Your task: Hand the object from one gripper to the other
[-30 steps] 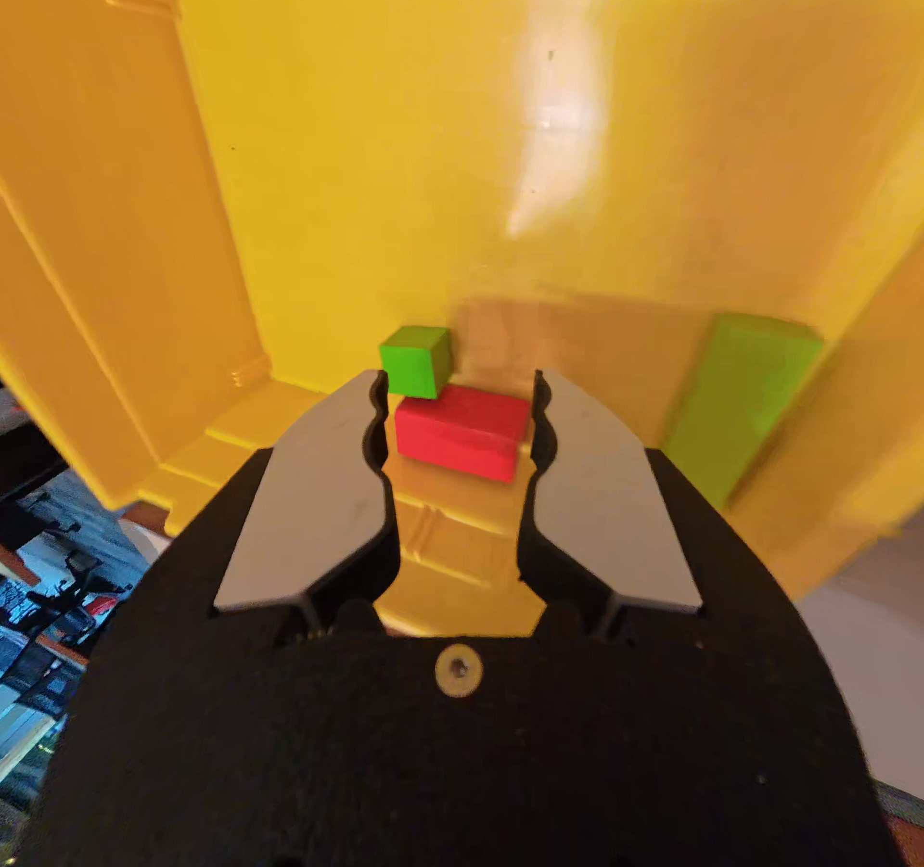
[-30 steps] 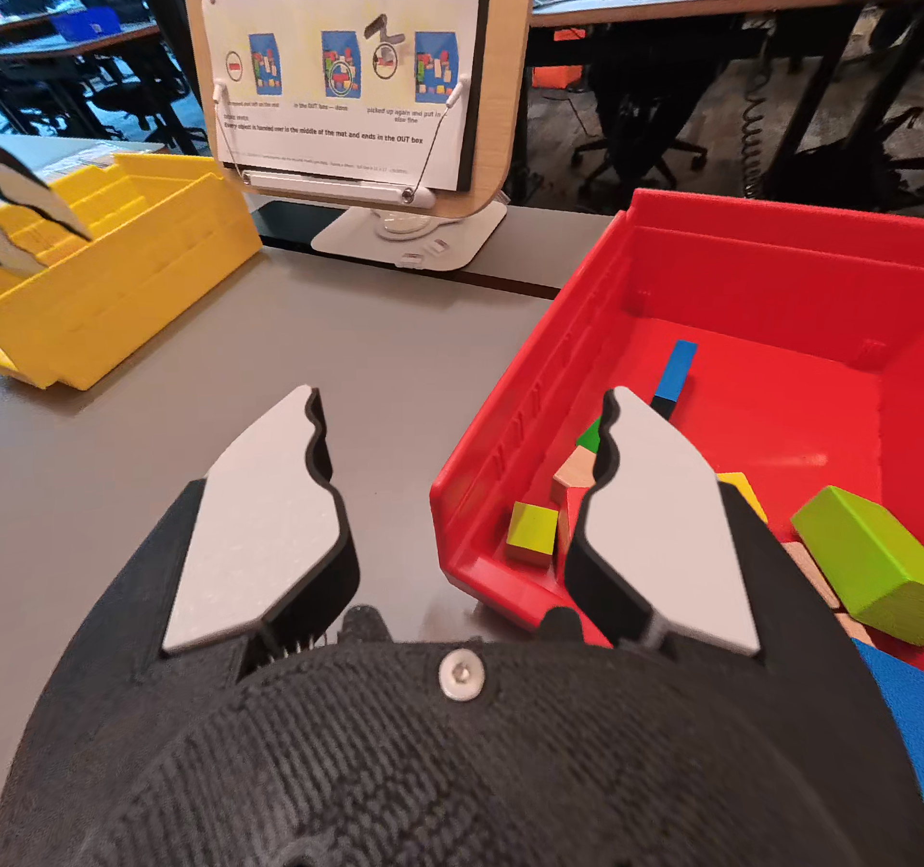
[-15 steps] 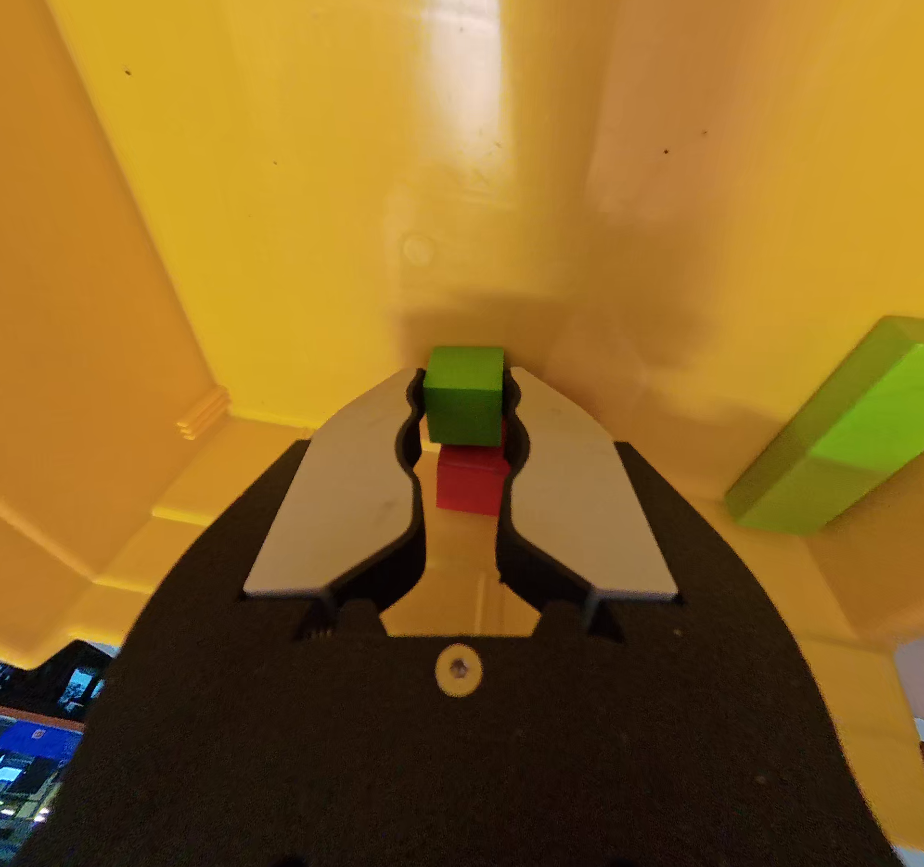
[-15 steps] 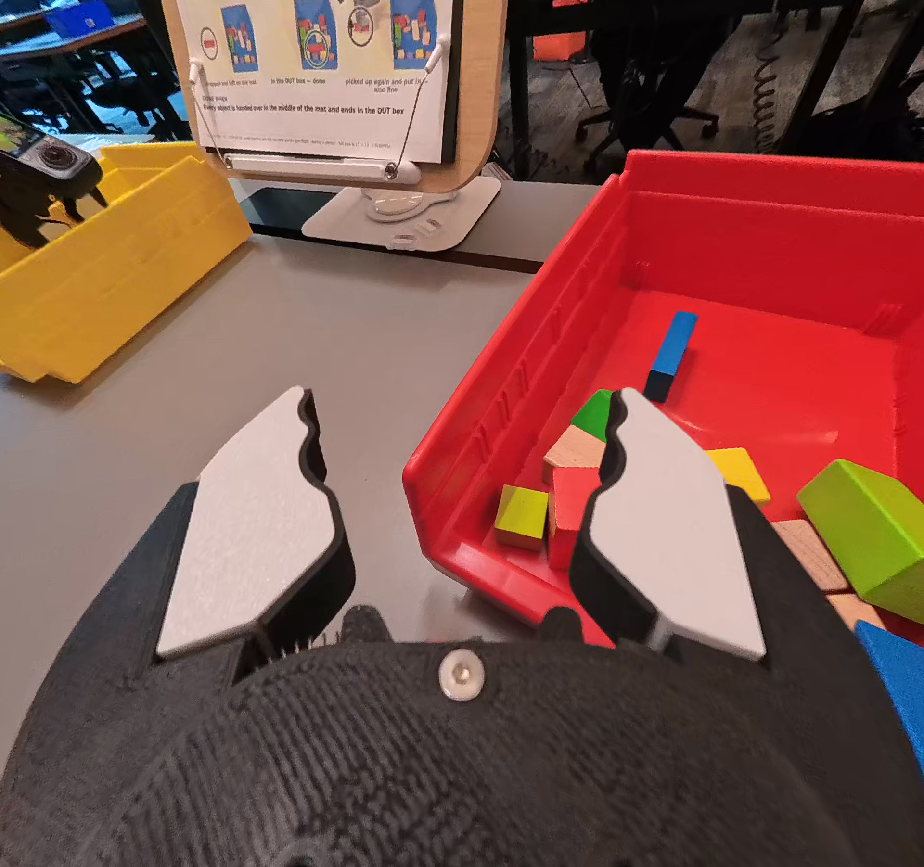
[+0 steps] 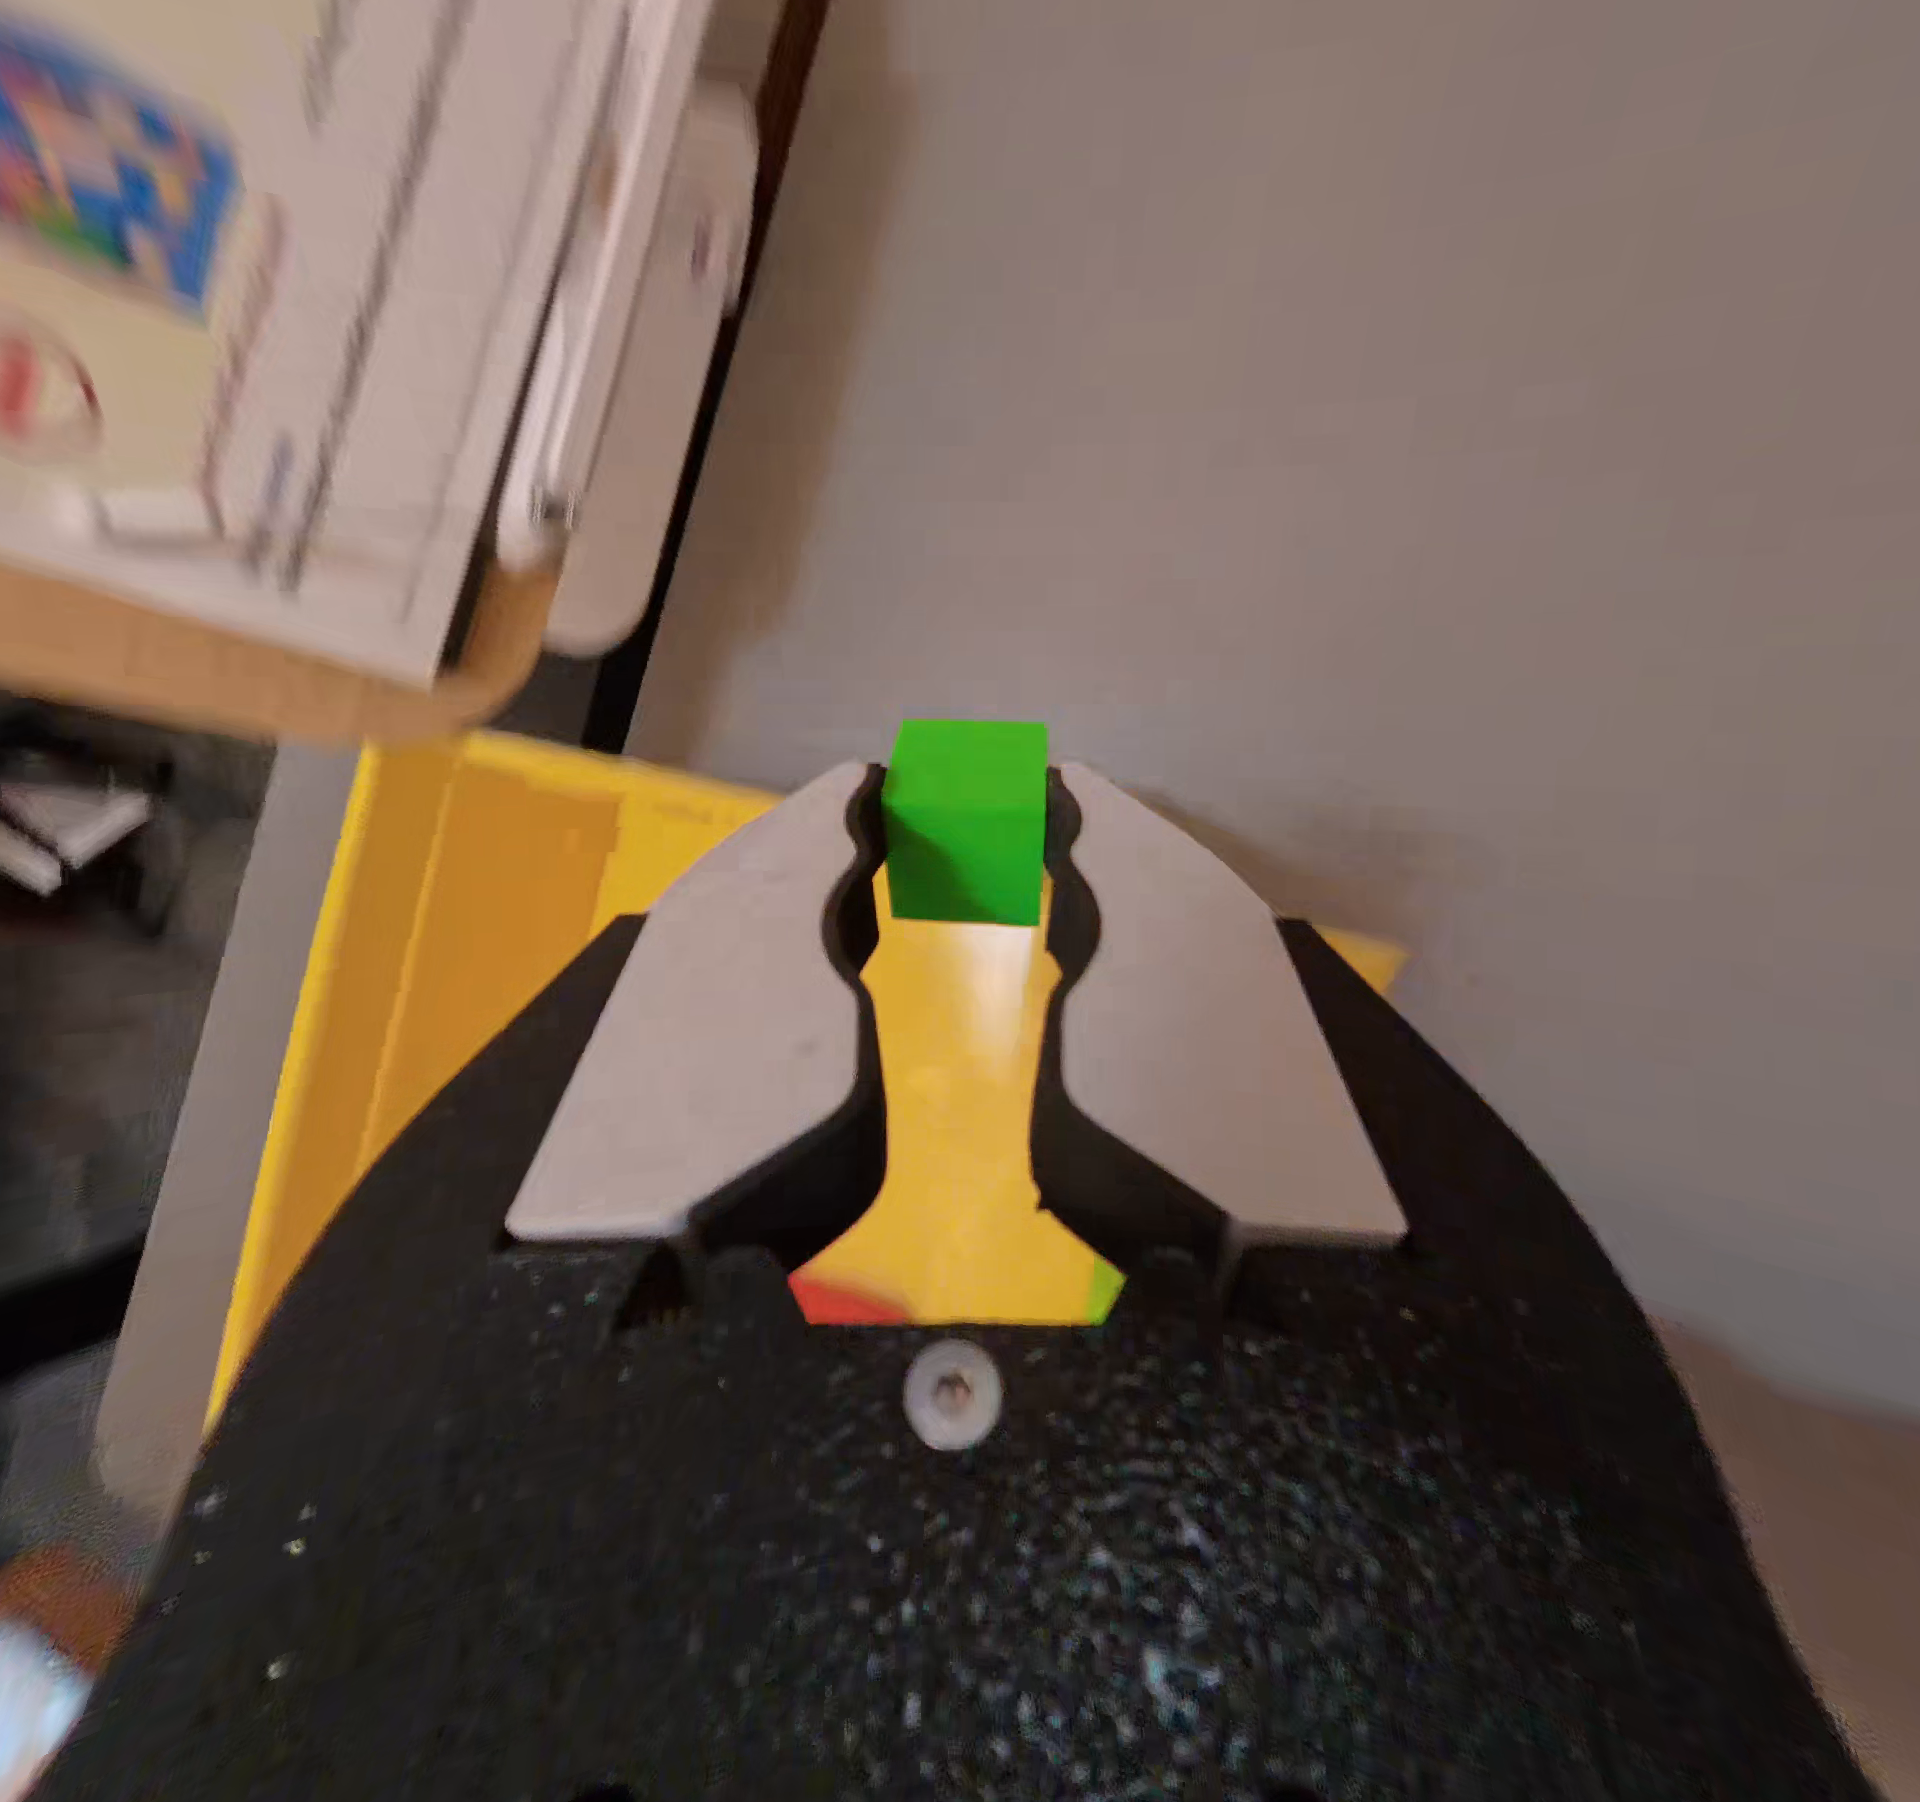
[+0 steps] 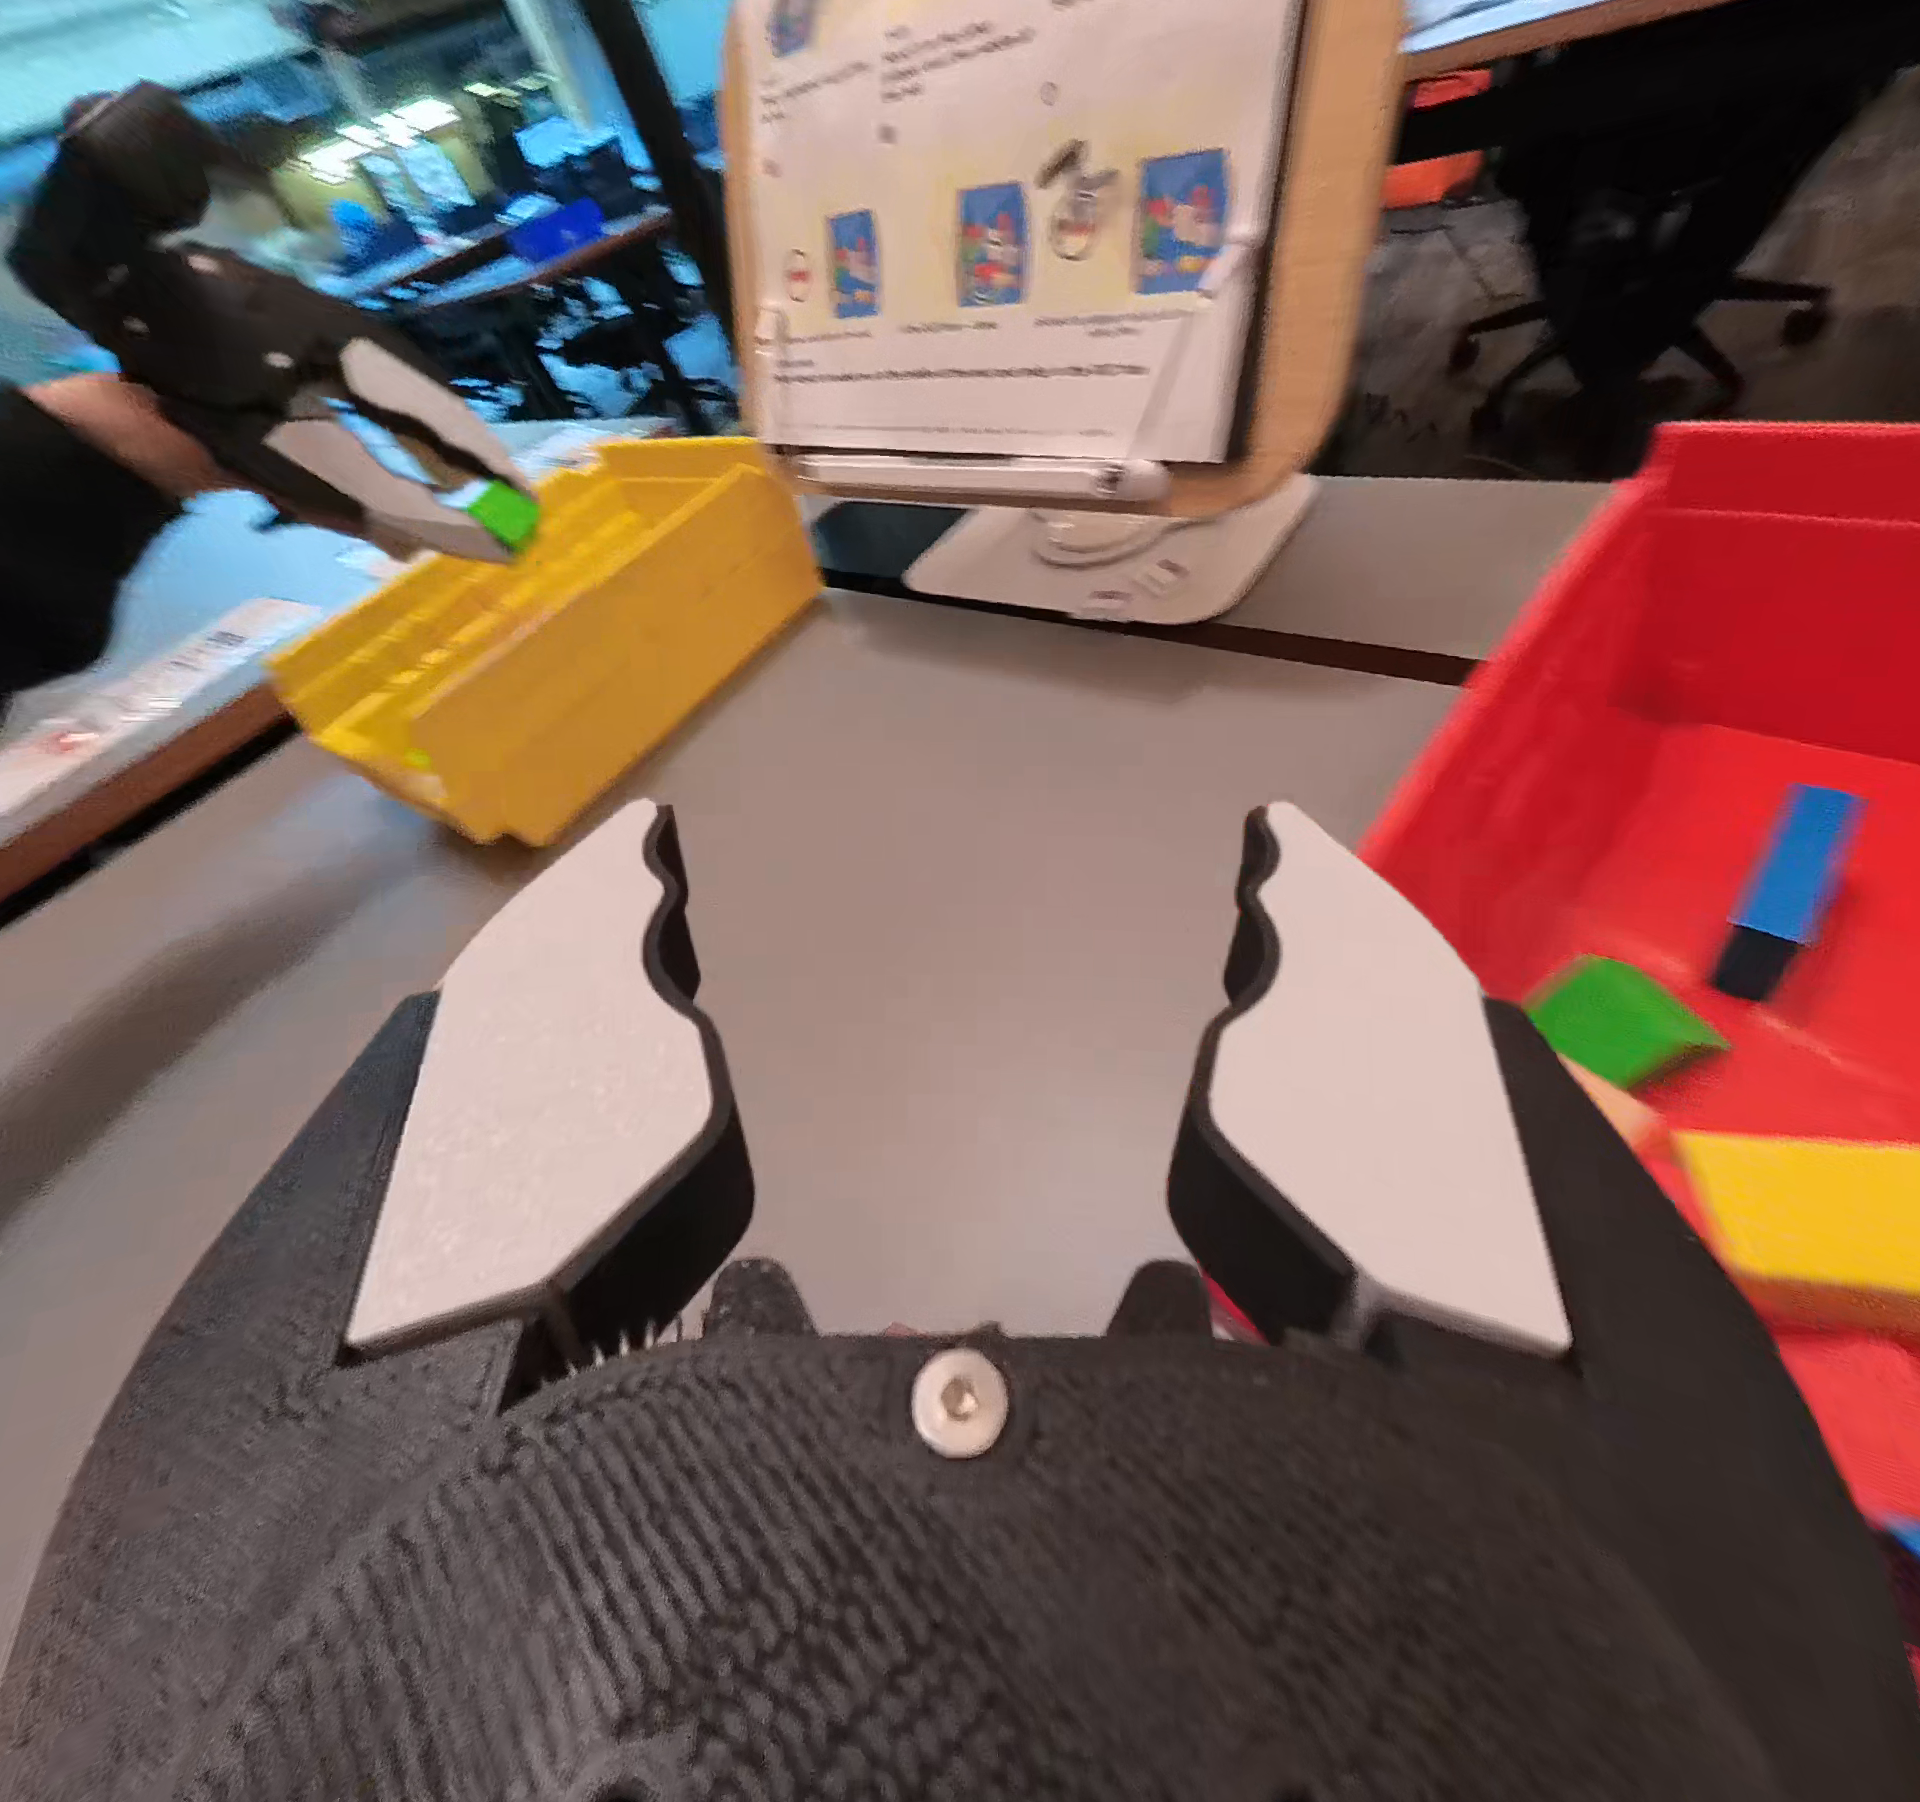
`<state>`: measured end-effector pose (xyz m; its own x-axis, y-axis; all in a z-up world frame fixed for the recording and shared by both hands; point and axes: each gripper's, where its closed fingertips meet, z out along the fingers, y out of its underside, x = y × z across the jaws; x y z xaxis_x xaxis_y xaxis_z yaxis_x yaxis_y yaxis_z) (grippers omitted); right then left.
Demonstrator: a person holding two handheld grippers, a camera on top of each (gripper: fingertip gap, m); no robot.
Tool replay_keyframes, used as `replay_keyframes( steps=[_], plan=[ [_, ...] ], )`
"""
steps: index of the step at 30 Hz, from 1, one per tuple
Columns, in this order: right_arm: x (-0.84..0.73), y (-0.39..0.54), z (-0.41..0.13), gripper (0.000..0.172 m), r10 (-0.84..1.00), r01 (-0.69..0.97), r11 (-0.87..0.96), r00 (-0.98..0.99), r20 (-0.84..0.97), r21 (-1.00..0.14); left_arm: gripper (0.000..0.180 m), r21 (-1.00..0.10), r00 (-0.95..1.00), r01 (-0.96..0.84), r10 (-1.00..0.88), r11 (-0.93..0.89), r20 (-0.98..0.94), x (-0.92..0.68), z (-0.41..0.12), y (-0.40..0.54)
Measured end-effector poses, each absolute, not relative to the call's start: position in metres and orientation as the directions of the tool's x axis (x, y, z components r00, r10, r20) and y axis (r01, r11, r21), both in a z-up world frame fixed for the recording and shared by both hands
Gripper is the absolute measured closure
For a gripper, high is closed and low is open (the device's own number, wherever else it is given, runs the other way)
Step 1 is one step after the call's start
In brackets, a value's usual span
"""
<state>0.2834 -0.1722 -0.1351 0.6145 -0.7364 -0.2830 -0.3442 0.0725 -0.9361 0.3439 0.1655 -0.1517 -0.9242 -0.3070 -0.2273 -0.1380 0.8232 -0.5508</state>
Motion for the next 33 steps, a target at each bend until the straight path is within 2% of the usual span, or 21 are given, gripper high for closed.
replay_keyframes(
  steps=[2,5,8,10,11,12,17,21,26,28,33],
  plan=[
    [0.271,-0.144,-0.127,0.071,-0.643,-0.358,0.105,0.688,-0.338,-0.928,0.152,-0.679,-0.933,-0.040,-0.270,0.733,-0.237,0.314,-0.126,0.126],
    [0.244,-0.096,-0.115,0.071,-0.401,-0.465,0.197,0.765,-0.504,-0.863,0.152,-0.791,-0.933,0.154,-0.176,0.592,-0.313,0.259,-0.102,0.068],
    [0.211,-0.055,-0.102,0.075,-0.065,-0.661,0.238,0.721,-0.690,-0.712,0.152,-0.819,-0.898,0.314,-0.130,0.481,-0.421,0.213,-0.088,0.023],
    [0.191,-0.036,-0.099,0.082,0.096,-0.741,0.205,0.665,-0.740,-0.639,0.152,-0.842,-0.891,0.371,-0.105,0.392,-0.441,0.185,-0.078,-0.003],
    [0.184,-0.027,-0.099,0.076,0.141,-0.765,0.184,0.642,-0.754,-0.617,0.152,-0.851,-0.890,0.383,-0.102,0.359,-0.444,0.175,-0.074,-0.013],
    [0.178,-0.021,-0.099,0.068,0.172,-0.791,0.161,0.611,-0.773,-0.590,0.152,-0.853,-0.889,0.393,-0.096,0.342,-0.448,0.167,-0.072,-0.021],
    [0.156,-0.008,-0.088,0.070,0.235,-0.796,0.113,0.603,-0.763,-0.594,0.152,-0.829,-0.875,0.427,-0.068,0.361,-0.480,0.148,-0.073,-0.042],
    [0.148,-0.013,-0.076,0.098,0.314,-0.810,0.101,0.577,-0.754,-0.577,0.152,-0.803,-0.862,0.444,-0.056,0.398,-0.504,0.143,-0.076,-0.047],
    [0.139,-0.013,-0.077,0.122,0.343,-0.811,0.049,0.561,-0.753,-0.582,0.152,-0.764,-0.835,0.463,-0.069,0.450,-0.546,0.145,-0.079,-0.049],
    [0.138,-0.013,-0.075,0.142,0.361,-0.806,0.053,0.566,-0.741,-0.590,0.152,-0.746,-0.824,0.462,-0.079,0.480,-0.561,0.150,-0.084,-0.046],
    [0.142,-0.010,-0.081,0.143,0.311,-0.784,0.046,0.600,-0.737,-0.619,0.142,-0.752,-0.819,0.436,-0.128,0.494,-0.559,0.153,-0.089,-0.043]
  ],
)
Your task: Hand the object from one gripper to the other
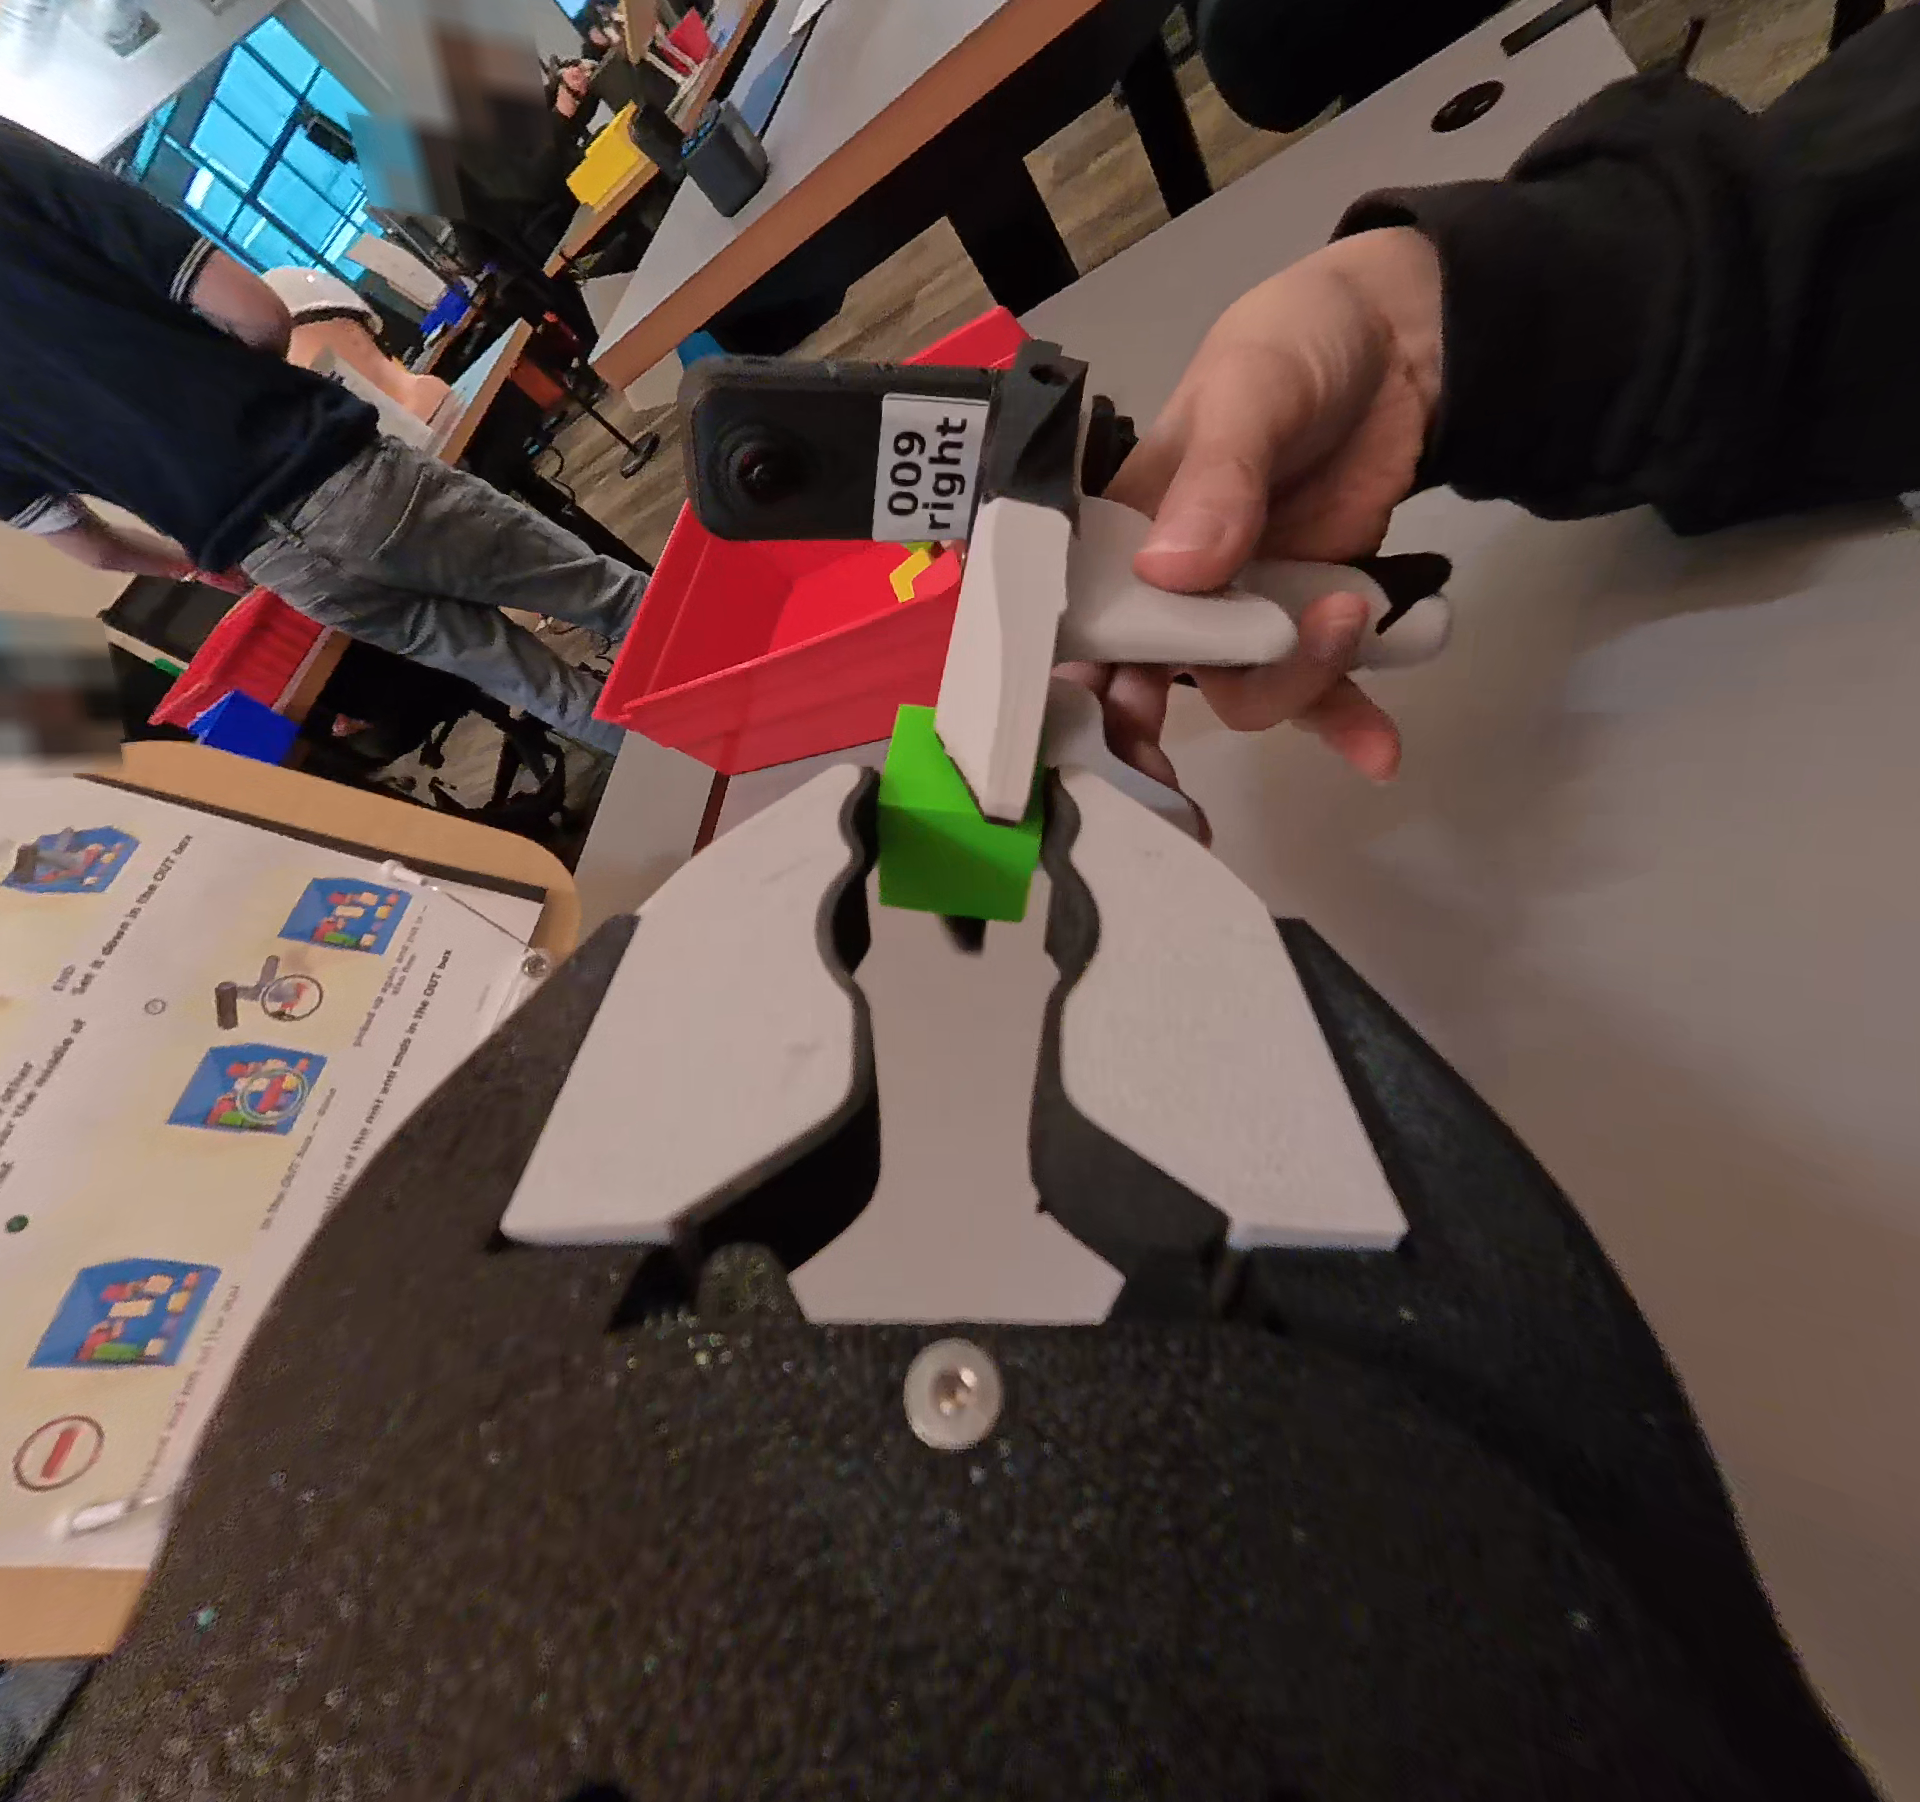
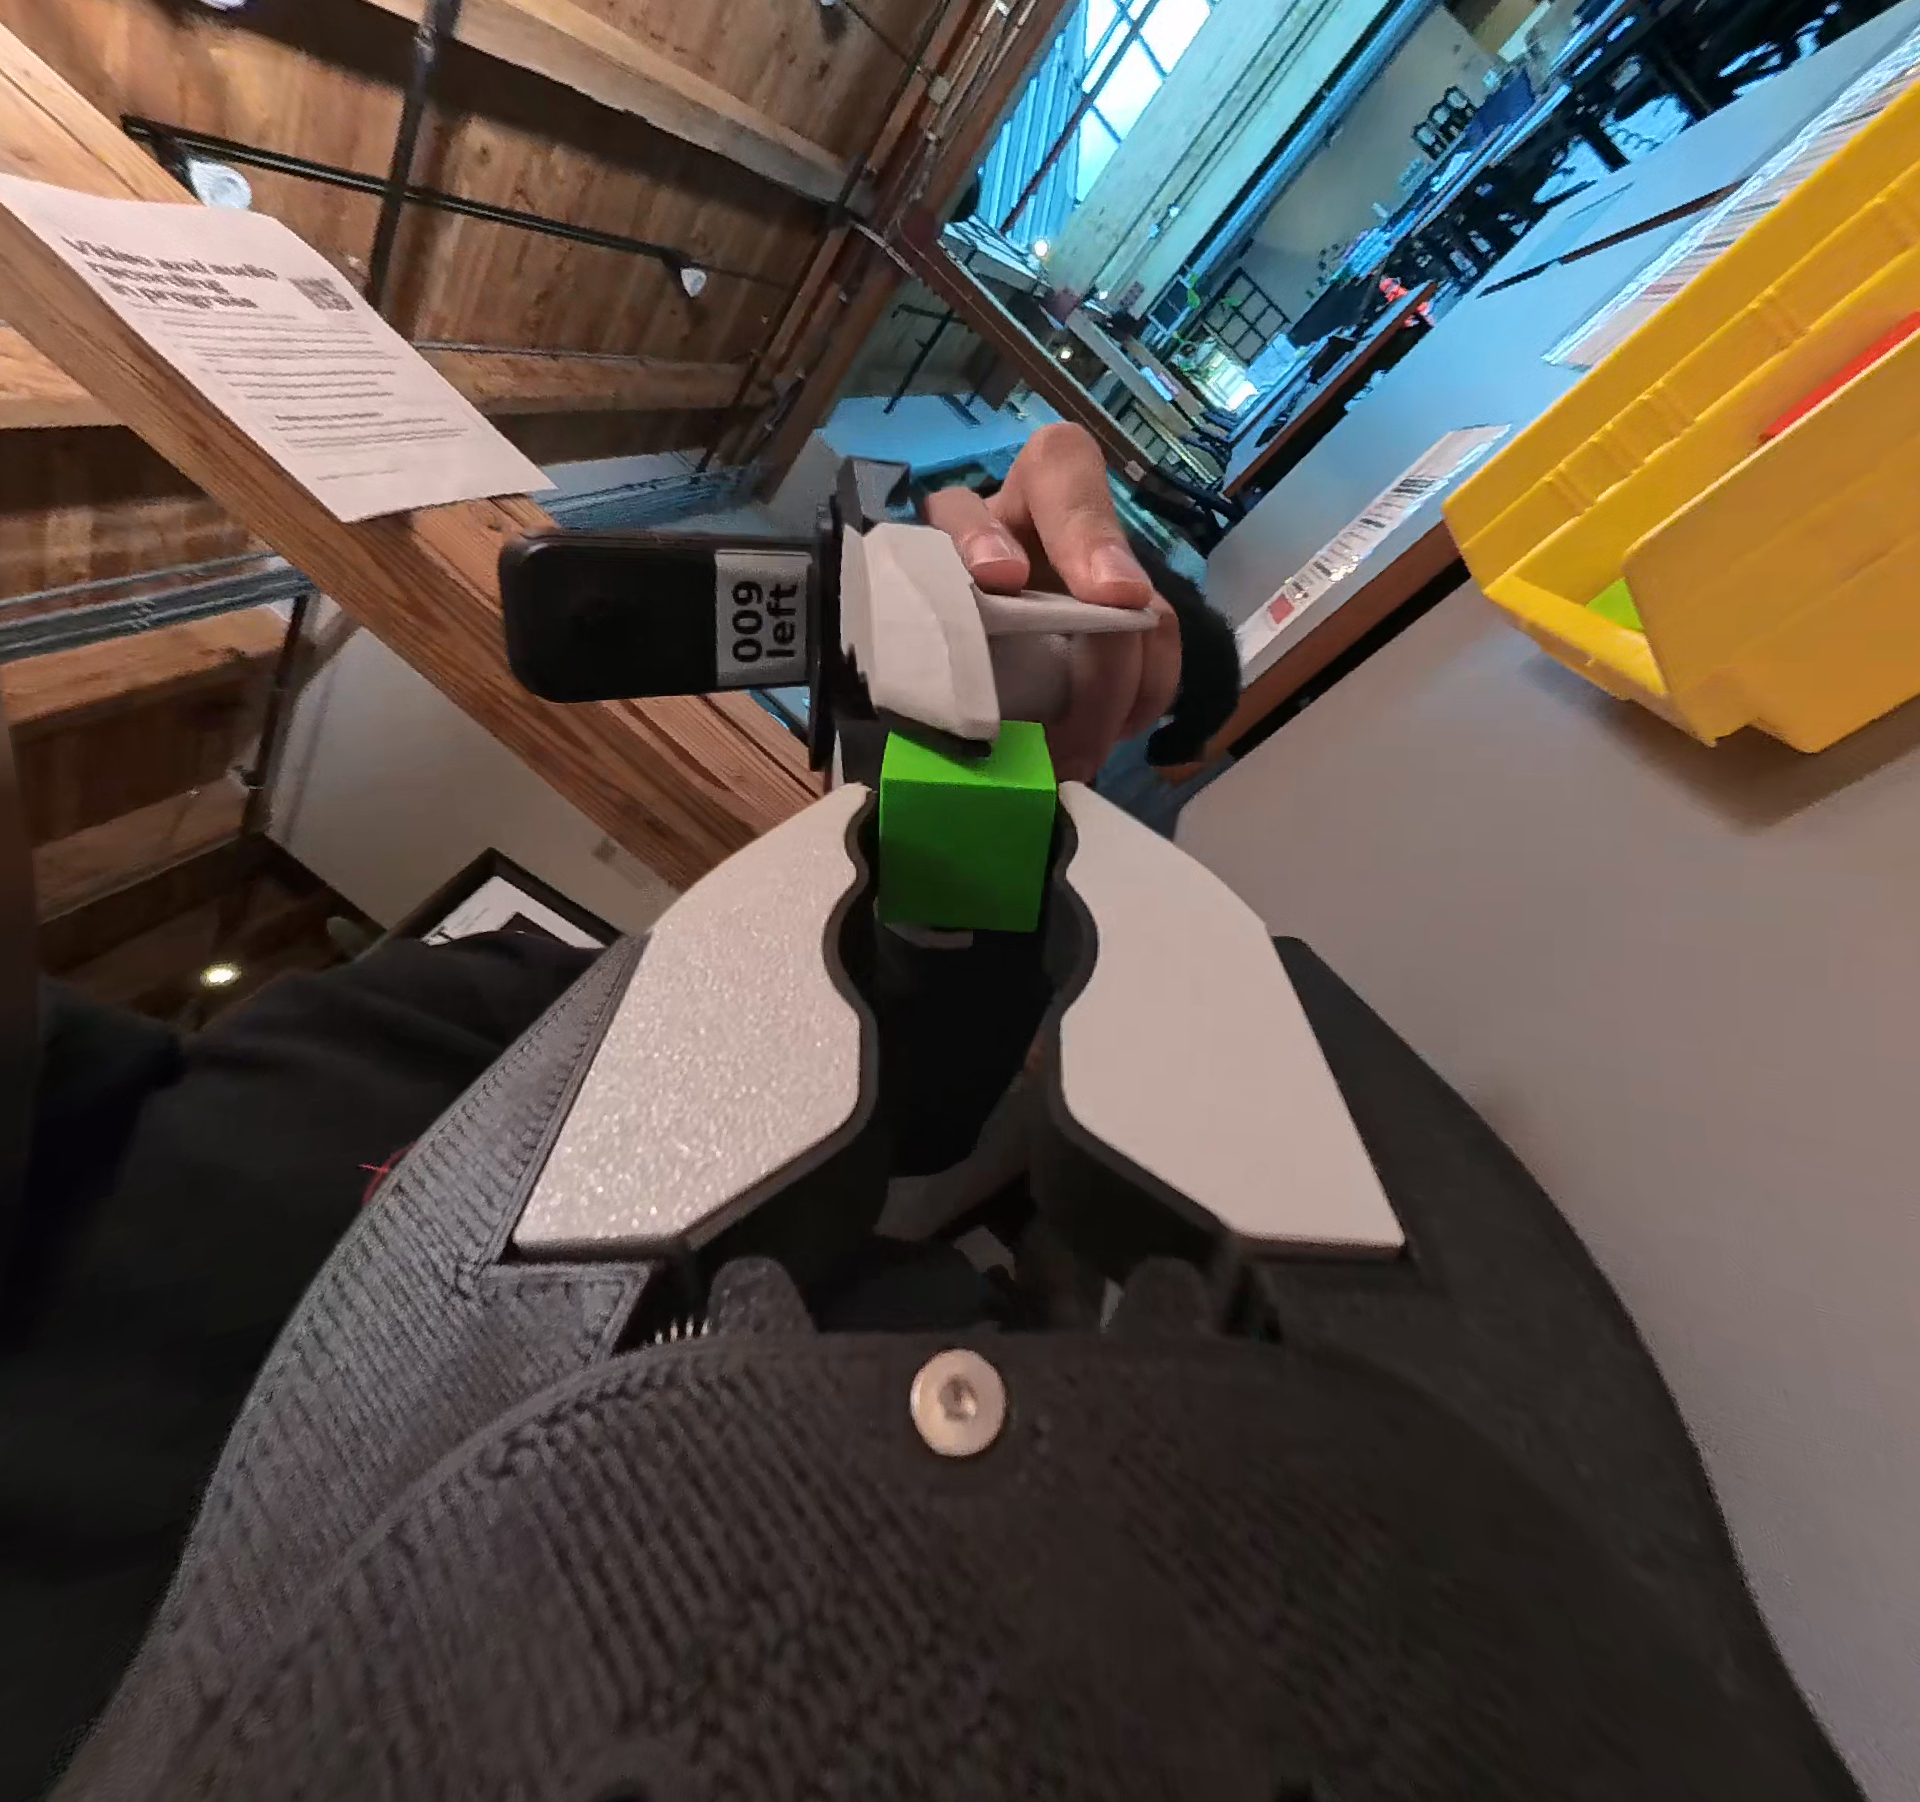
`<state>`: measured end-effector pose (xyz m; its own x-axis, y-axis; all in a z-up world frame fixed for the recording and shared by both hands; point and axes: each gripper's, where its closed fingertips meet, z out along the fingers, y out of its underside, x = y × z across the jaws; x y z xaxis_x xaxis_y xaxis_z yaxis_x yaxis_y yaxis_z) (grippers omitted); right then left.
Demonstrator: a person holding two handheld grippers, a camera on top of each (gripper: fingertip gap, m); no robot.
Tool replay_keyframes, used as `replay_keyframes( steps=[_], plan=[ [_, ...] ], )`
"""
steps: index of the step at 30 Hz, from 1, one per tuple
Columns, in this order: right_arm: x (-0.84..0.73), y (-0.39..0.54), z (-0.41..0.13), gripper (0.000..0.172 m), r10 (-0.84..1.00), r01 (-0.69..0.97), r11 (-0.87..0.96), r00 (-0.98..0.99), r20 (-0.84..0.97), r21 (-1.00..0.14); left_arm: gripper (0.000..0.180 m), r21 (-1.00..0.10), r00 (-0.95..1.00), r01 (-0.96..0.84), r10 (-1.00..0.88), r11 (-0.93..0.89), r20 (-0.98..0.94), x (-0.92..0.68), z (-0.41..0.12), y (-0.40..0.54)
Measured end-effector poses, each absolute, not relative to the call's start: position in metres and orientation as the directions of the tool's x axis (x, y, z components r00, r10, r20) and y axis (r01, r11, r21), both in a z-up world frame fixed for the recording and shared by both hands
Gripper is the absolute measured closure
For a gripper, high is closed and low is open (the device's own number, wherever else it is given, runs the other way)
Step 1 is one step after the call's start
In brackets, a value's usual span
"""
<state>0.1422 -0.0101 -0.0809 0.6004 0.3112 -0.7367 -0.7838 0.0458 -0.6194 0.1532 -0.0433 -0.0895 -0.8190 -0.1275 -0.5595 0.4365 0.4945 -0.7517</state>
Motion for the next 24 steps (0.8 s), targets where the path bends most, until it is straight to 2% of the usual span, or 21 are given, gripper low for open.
replay_keyframes(
  steps=[5,9,12,15,20,24],
  plan=[
    [0.171,-0.036,-0.078,0.143,0.211,-0.761,0.143,0.648,-0.731,-0.633,0.131,-0.817,-0.821,0.352,-0.269,0.457,-0.504,0.162,-0.097,-0.033],
    [0.234,-0.111,-0.086,0.143,-0.113,-0.664,0.341,0.674,-0.730,-0.665,0.138,-0.896,-0.827,0.224,-0.412,0.384,-0.383,0.171,-0.107,-0.011],
    [0.277,-0.187,-0.109,0.143,-0.384,-0.586,0.442,0.560,-0.734,-0.679,0.142,-0.949,-0.846,0.117,-0.470,0.293,-0.250,0.171,-0.113,0.007],
    [0.301,-0.245,-0.130,0.143,-0.534,-0.547,0.494,0.422,-0.733,-0.675,0.144,-0.968,-0.839,0.021,-0.523,0.249,-0.153,0.172,-0.121,0.026],
    [0.335,-0.282,-0.174,0.142,-0.709,-0.641,0.396,0.241,-0.663,-0.657,0.146,-0.964,-0.821,0.001,-0.550,0.268,-0.154,0.171,-0.133,0.045],
    [0.364,-0.309,-0.197,0.142,-0.910,-0.683,0.166,0.171,-0.377,-0.711,0.146,-0.934,-0.816,0.026,-0.533,0.357,-0.226,0.168,-0.141,0.055]
  ],
)
